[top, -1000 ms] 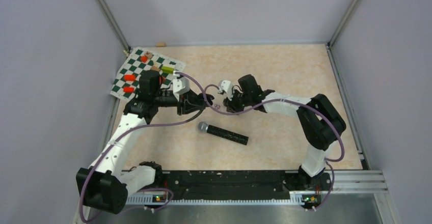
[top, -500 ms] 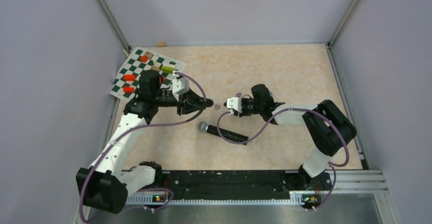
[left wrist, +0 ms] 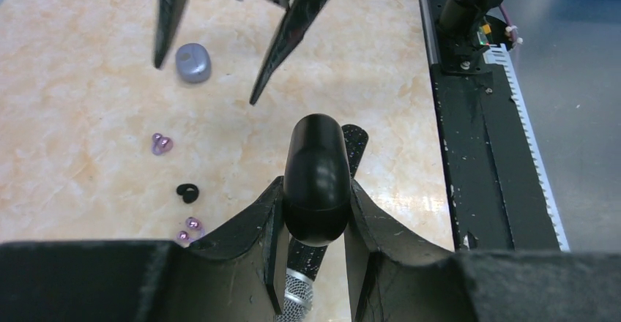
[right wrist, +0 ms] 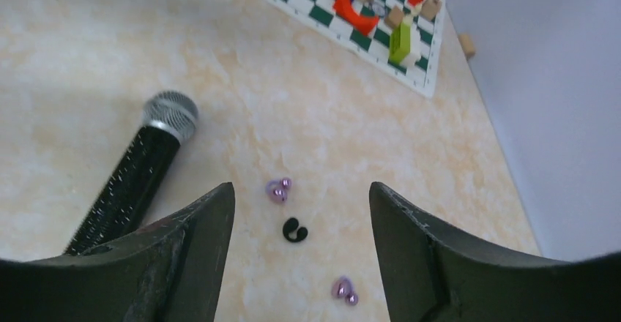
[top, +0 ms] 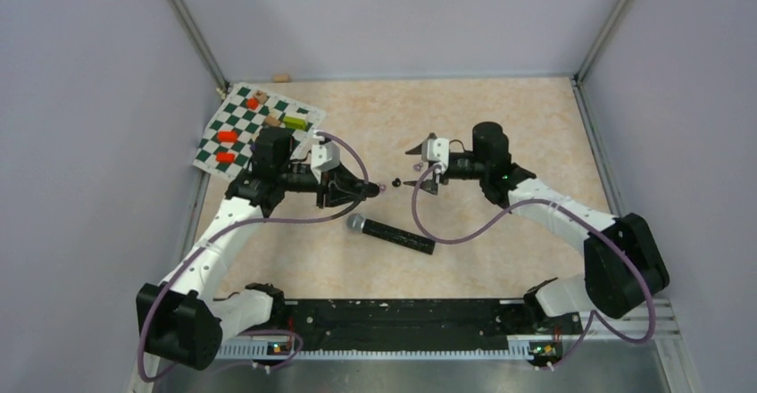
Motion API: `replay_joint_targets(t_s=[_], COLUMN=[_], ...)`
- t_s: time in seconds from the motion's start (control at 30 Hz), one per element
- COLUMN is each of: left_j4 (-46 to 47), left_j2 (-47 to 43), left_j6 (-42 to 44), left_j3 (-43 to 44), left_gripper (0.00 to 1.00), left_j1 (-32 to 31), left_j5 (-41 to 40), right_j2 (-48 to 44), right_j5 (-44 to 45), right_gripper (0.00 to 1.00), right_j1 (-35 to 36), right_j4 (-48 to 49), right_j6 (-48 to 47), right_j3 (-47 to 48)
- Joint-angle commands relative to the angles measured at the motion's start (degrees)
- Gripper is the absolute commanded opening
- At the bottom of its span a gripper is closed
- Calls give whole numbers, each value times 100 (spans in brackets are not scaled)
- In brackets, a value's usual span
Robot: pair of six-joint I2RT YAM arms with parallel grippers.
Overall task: Insert the wireless bluetooth earbuds into the charging case
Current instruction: Open the charging case.
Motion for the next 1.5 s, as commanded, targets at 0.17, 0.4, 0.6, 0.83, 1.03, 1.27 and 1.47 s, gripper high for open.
replay_joint_targets(t_s=[0.17,0.4,0.6,0.83,1.03,1.27,1.47], left_j4=[211,172,131,131,129,17,-123], left_j2=[418,551,554,571,555,550,569], left_j6=[84,140,134,128,119,222,386], left_j3=[12,2,26,20,15,20,42], left_gripper=[0,0,0,0,0,0,0], left_j1=[-531,-793,-815,-829,-839,-869,-953], left_j5=[-149,-328,-265,-204,-170,-163,-238], right_j2=[-570,-360,-165,-54,43,-85,-189], right_j5=[-1968,-1492,-1146,-591,-388,-61,-291], right_gripper=[94,99,99,99,99,99,99], right_j1=[27,488,724,884,985,977,780], right_j4=[2380,3477,3069,1956,1447,1186,1320], right_j6=[4318,5375,4975,4080,3617,3521,3829], right_j3=[156,-45,-7,227,363,532,581])
